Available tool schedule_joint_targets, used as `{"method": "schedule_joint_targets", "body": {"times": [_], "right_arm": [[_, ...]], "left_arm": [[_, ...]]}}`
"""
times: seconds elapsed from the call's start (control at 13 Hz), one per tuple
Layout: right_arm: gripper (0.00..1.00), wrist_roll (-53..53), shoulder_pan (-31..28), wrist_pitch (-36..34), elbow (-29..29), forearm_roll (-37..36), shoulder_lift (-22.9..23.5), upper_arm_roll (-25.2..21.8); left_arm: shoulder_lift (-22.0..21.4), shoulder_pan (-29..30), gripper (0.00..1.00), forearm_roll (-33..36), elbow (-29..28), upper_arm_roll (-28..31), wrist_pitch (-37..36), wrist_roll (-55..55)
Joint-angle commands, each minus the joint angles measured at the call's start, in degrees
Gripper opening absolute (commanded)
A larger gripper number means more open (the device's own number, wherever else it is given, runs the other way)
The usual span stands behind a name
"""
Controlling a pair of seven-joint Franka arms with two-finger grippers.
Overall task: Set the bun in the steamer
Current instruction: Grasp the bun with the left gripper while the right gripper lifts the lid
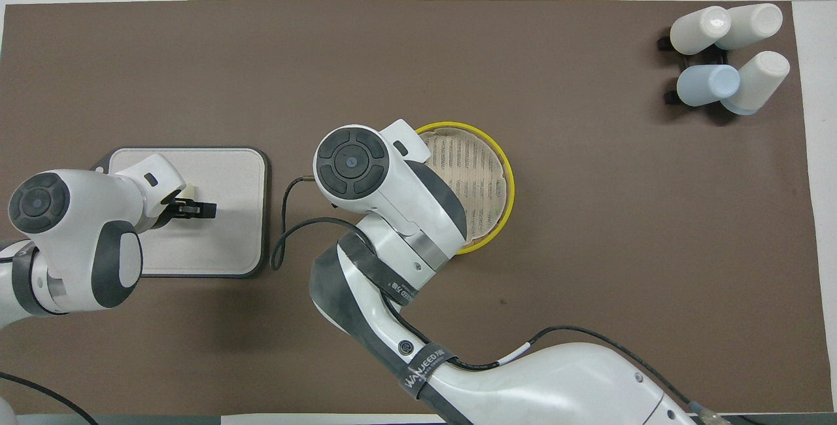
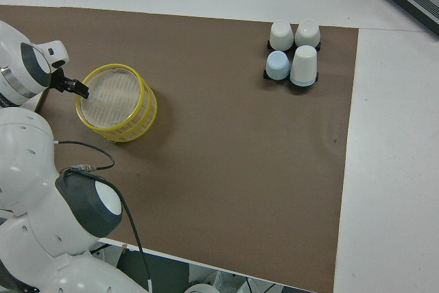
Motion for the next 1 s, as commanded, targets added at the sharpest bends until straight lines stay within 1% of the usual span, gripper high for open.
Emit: {"method": "schedule_joint_targets", "body": {"times": [0.0, 0.08, 0.15, 0.46, 0.54, 0.62, 0.69, 0.77, 0.85, 0.92], "right_arm": [[0.69, 0.82, -0.05, 1.73, -2.27, 0.07, -0.94, -0.21], [0.21, 0.99, -0.05, 1.55, -2.18, 0.07, -0.94, -0.21], [0.00, 0.99, -0.05, 1.03, -1.92, -0.01, -0.94, -0.21], [0.00, -2.08, -0.84, -3.63, 1.24, -1.24, -0.85, -0.48], [0.00, -3.82, -1.19, -4.42, 1.33, -1.42, -1.02, -1.00], [0.00, -6.10, -2.76, -6.08, 2.38, -1.42, -1.29, -1.27], [0.00, -10.48, -5.39, -8.97, 4.91, -1.33, -1.81, -1.18], [0.00, -15.04, -8.02, -11.70, 7.20, -0.98, -2.25, -1.01], [0.00, -18.57, -10.40, -13.81, 9.31, -0.81, -2.60, -1.00], [0.00, -22.96, -13.47, -15.31, 10.55, -0.63, -3.30, -0.74]], "left_arm": [[0.85, 0.02, 0.36, -0.43, 0.81, 0.18, -1.81, 1.57], [0.76, 0.20, 0.25, -0.43, 1.95, 0.18, -3.92, 1.75], [0.85, 0.29, 0.22, -0.43, 3.00, 0.18, -5.33, 1.75], [0.76, 0.29, 0.22, -0.43, 6.34, 0.18, -9.81, 1.57], [0.76, 0.11, 0.22, -0.52, 8.27, 0.09, -12.26, 1.22], [0.76, -0.15, 0.22, -0.61, 10.46, 0.01, -15.07, 0.78], [0.85, -0.41, 0.22, -0.69, 13.70, -0.17, -19.28, -0.61], [1.20, -1.81, 0.22, -1.04, 17.13, -0.34, -23.32, -4.28], [1.55, -4.78, 0.22, -1.13, 21.17, -0.26, -26.93, -9.97], [3.21, -7.68, 0.22, -1.39, 25.30, -0.35, -30.01, -16.73]]}}
